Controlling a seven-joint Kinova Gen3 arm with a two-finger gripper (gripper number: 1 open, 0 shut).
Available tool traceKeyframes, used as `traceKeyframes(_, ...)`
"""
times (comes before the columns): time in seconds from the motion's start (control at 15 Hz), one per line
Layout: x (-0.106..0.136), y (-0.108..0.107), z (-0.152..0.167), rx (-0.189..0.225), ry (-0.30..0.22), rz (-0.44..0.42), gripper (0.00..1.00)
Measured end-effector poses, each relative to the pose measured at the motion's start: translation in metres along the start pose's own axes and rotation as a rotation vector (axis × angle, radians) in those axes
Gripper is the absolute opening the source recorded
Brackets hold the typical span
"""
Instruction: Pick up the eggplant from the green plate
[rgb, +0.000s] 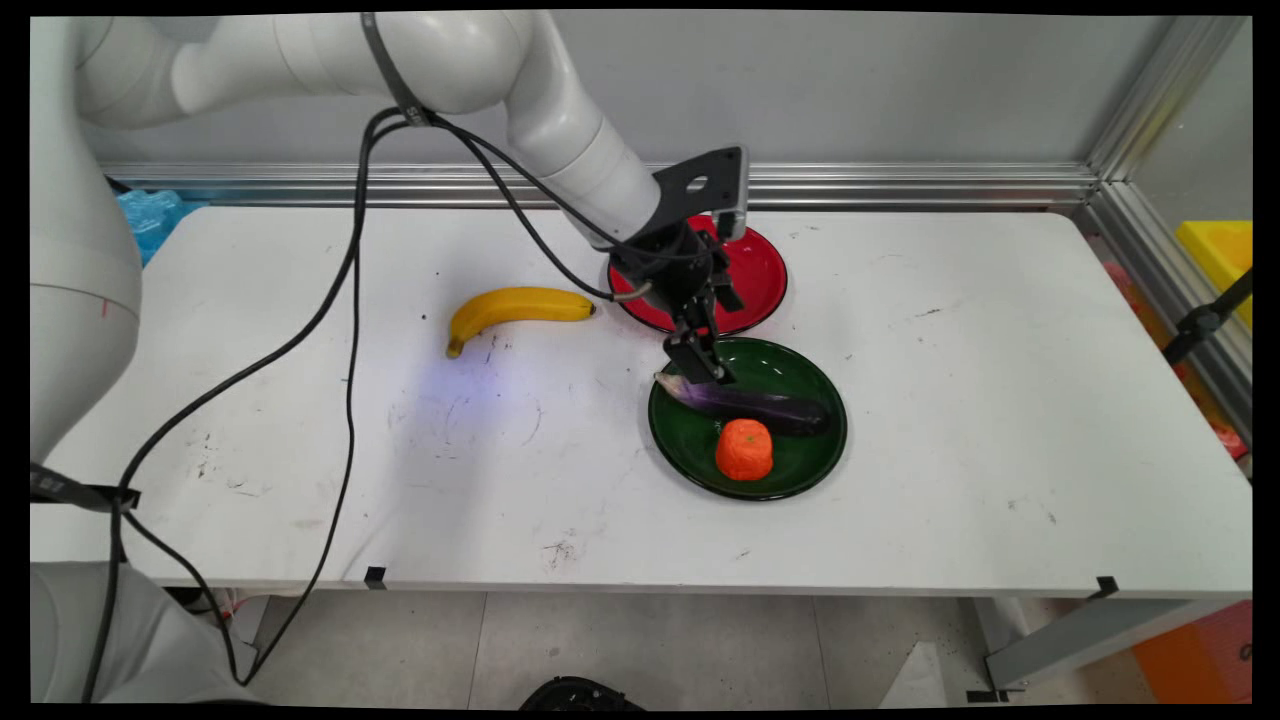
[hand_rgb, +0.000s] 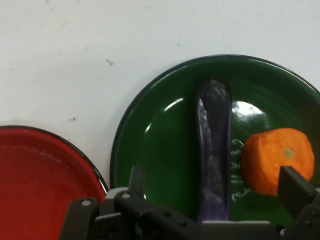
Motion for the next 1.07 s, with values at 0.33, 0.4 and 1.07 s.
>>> traceKeyframes(0.33,0.003,-0.003,0.012,0.012,0.014,0.007,1.00)
traceKeyframes(0.4,0.004,-0.004,0.014,0.014,0.016,0.008,1.00)
traceKeyframes(1.07,-0.007,-0.008,0.024,0.006,0.023,0.017,1.00)
